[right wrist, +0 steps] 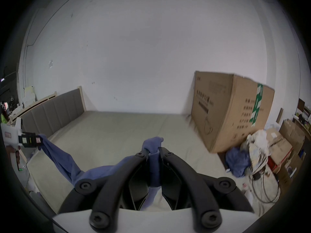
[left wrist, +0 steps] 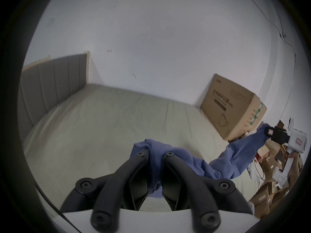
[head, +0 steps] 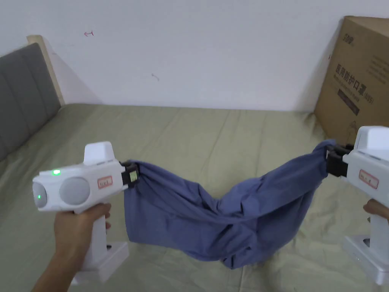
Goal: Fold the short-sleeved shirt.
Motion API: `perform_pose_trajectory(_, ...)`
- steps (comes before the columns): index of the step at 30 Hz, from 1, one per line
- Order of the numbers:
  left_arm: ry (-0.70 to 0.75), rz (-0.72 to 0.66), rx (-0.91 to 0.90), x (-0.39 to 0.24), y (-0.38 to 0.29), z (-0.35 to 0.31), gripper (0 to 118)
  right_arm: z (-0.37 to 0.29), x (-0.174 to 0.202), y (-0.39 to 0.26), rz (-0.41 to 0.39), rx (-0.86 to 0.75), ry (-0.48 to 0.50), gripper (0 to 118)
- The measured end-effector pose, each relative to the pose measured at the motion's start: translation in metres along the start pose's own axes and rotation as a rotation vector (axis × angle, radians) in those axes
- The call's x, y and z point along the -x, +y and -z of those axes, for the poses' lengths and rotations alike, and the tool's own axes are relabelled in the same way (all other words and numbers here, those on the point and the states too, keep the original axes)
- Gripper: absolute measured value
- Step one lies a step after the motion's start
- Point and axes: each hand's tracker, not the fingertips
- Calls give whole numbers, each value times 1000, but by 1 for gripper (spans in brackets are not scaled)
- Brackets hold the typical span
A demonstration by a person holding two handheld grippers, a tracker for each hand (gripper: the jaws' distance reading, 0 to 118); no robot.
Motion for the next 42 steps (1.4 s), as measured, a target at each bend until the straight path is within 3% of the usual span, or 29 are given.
perform_pose_trajectory(13, 43, 18, -107, -8, 154, 50, 11, 58, -19, 105, 7, -146, -82, 8)
perform_pose_trajectory(23, 134, 21, -118, 10, 209, 119, 11, 117, -25, 130, 35, -162, -132, 8)
perform_pose_trajectory(32, 153, -17, -39, 35, 168, 174, 11, 178, -12, 74, 69, -89, -152, 8)
perform_pose_trajectory(42, 194, -73, 117, 72, 61, 193, 11, 178, 9, -28, 68, 85, -147, 8)
